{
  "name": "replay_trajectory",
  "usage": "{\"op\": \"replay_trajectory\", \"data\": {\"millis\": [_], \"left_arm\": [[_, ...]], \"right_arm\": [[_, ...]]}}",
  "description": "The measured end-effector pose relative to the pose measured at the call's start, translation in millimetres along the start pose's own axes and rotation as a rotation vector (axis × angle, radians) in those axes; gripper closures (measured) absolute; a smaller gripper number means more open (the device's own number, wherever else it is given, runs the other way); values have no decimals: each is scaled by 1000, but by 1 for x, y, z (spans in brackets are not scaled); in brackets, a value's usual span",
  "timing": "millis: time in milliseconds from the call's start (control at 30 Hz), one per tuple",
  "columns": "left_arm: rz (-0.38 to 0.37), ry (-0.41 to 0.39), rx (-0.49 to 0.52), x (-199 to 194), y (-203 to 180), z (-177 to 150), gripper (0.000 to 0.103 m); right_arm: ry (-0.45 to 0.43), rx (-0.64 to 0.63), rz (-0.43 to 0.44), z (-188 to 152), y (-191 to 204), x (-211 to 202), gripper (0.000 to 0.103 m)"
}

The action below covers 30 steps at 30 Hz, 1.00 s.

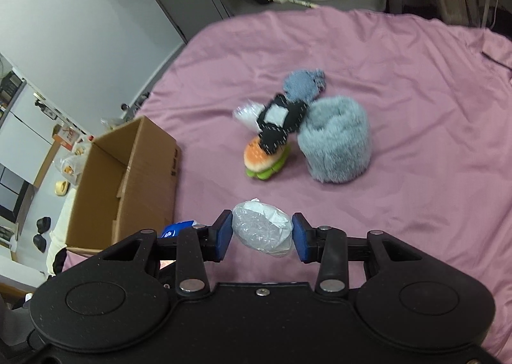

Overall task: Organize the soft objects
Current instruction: 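Carry the tissue pack and white bundle over the cardboard box with both grippers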

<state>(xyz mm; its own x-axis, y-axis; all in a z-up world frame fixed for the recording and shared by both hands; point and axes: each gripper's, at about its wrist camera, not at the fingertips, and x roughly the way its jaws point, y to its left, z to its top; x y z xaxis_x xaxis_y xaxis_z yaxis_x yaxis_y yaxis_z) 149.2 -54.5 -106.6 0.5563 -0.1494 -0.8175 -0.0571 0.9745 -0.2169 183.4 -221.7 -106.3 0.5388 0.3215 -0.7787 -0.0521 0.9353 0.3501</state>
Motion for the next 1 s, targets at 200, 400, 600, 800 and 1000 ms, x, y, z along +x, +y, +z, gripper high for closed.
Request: {"op": "replay_trajectory", "data": {"millis": [200,400,600,800,1000], "left_arm": [[12,-49,-28,-19,12,7,52],[24,-105,-41,-39,23,14,52],[45,-139,-60,-49,37,22,52],[67,-159,-79,-54,54,28,52],[93,-172,-100,-55,72,35,52]], "right_arm": [[-70,-17,25,0,6,-15,64],[-152,-37,67,0,15,-28,64],[-223,-78,87,-1,30,-36,64],[-271,-98,99,1,40,-36,64],[-300,-115,114,0,53,-33,64]]}}
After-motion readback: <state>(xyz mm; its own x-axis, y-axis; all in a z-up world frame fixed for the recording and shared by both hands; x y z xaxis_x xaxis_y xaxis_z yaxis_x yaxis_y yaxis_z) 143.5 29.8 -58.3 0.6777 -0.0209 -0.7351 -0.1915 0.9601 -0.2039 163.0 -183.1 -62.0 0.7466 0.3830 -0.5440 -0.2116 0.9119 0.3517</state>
